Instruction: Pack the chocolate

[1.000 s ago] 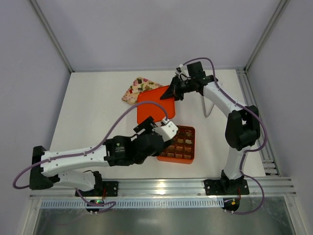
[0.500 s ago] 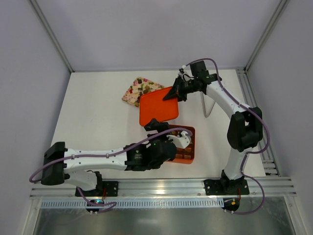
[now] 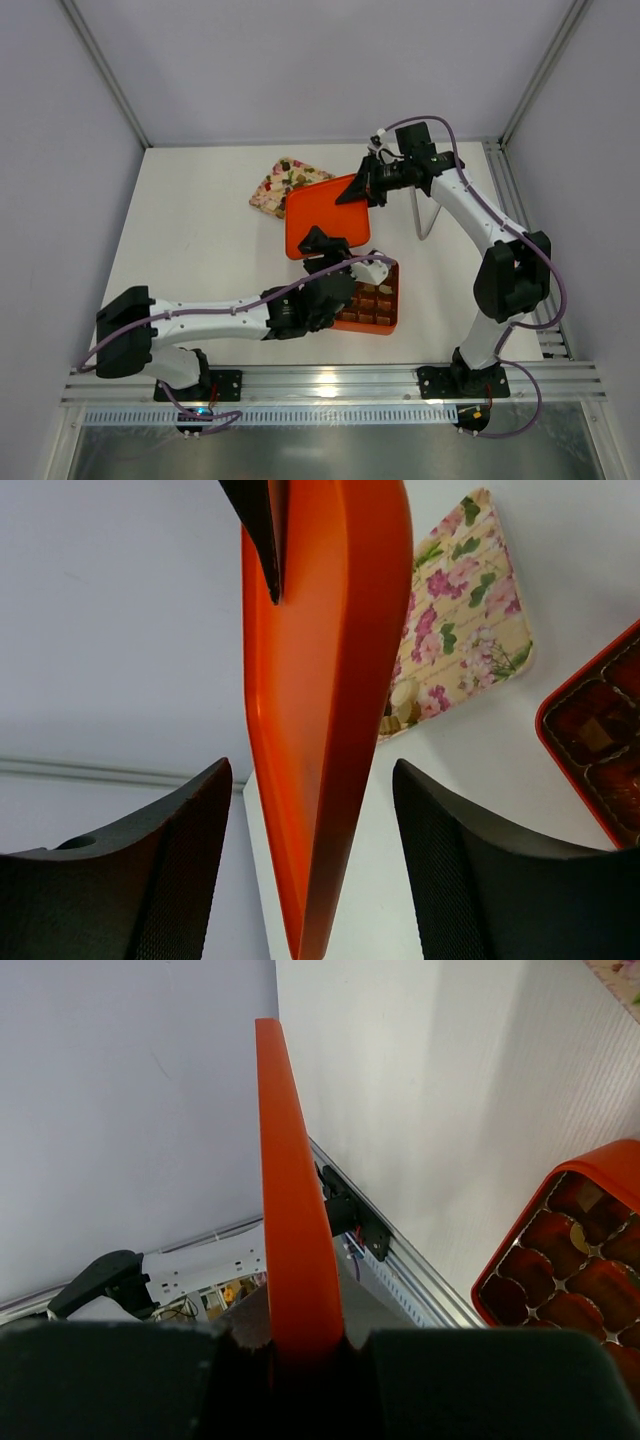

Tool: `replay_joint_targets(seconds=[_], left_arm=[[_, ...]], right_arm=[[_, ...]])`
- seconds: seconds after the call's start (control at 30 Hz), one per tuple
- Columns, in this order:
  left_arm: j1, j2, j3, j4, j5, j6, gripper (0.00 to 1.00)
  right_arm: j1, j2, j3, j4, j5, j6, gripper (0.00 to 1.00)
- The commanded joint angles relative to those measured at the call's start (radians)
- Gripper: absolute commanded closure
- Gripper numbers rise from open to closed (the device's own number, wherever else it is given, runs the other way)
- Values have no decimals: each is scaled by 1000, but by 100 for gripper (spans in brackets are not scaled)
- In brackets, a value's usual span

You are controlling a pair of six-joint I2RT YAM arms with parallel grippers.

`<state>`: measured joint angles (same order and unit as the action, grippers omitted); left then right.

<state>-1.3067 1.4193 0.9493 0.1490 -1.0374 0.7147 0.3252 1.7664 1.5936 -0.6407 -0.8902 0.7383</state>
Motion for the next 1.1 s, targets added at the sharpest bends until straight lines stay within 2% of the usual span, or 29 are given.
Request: replay_joint_targets(seconds=[0.0,0.13,0.2,0.23,0.27,0.3,0.37,0.4,0.43,0.5,0.6,0.63,0.7,0.73,0.8,0.83,0.9,0.93,0.97,1.0,1.07], left_arm=[[23,30,-10,191,-6,86,36],[37,75,-32,365,-18,234,40],[46,98,-34,424,-18,262,43],[47,104,-32,434,-18,272,52],[53,112,-34,469,-24,291,58],[53,124,-38,495,-27,311,73],[52,136,-46,561,-38,363,85],[52,144,-46,575,-42,374,96],[52,144,-47,583,-46,379,100],[52,139,-46,586,-46,385,100],[52,118,-47,584,-35,381,100],[52,109,-46,578,-33,378,100],[50,99,-38,543,-29,352,100],[49,87,-32,525,-27,335,100],[44,69,-12,424,-20,281,100],[44,60,9,379,-12,206,100],[43,23,46,189,8,99,100],[43,9,110,-9,55,-64,100],[44,-18,143,-91,83,-136,100],[46,-34,166,-145,106,-200,100],[50,-68,236,-317,197,-360,100]], right_arm=[[-3,-58,-7,27,-47,19,96],[-3,-70,-12,26,-55,13,96],[-3,-79,-15,27,-56,13,96],[-3,-81,-17,26,-58,13,96],[-3,-82,-18,27,-59,15,96],[-3,-85,-18,27,-59,13,96],[-3,-93,-18,26,-61,15,96],[-3,-94,-18,27,-61,12,96],[-2,-97,-18,26,-59,12,96],[-3,-102,-18,26,-58,7,96],[-3,-117,-18,27,-33,-5,81],[-3,-122,-21,29,-6,-11,69],[-3,-137,-24,38,20,-19,58],[-3,-142,-26,44,36,-28,45],[-6,-160,-20,45,101,-46,32],[-8,-169,-18,47,131,-75,22],[-14,-217,-11,38,273,-105,14],[-26,-238,-17,39,327,-123,7],[-32,-267,-30,48,449,-126,5],[-41,-327,-46,62,500,-126,1],[-77,-402,-118,130,636,-108,0]])
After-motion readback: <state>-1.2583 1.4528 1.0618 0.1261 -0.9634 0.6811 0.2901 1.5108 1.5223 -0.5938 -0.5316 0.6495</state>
